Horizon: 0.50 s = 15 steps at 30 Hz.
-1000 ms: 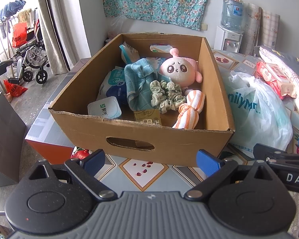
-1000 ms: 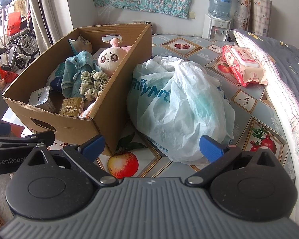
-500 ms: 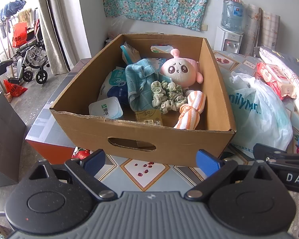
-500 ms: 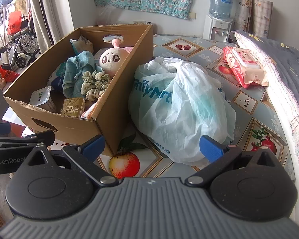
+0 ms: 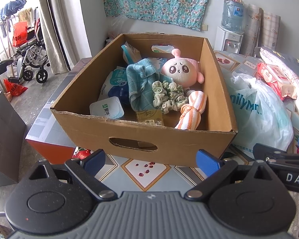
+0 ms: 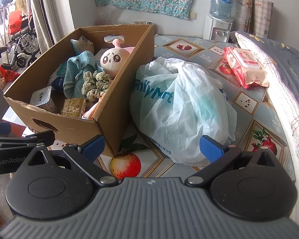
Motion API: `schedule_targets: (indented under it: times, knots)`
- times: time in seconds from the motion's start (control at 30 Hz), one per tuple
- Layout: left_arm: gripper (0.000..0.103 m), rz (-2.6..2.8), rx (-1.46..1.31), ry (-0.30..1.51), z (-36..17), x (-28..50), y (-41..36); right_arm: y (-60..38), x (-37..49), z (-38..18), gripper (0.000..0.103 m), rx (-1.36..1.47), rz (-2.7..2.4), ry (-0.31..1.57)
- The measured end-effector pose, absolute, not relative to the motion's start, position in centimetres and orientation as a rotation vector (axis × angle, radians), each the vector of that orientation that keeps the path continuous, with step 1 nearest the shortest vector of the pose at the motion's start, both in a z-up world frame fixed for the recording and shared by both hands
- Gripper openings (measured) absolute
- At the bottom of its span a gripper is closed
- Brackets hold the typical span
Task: Organize soft objects
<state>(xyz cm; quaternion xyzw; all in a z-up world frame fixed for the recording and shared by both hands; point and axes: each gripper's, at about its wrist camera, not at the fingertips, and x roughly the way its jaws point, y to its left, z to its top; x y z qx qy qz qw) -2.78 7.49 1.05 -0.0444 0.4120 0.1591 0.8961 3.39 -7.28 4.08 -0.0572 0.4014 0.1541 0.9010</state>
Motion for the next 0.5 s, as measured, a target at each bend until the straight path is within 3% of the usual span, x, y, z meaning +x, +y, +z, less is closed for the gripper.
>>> schedule_targets:
  times: [0.5]
  knots:
    - [0.098,0.329,-0.095,0.856,0.95,-2.84,7.73,-7.14,3.48,3.95,0.102,-0.119,0.323,0.833]
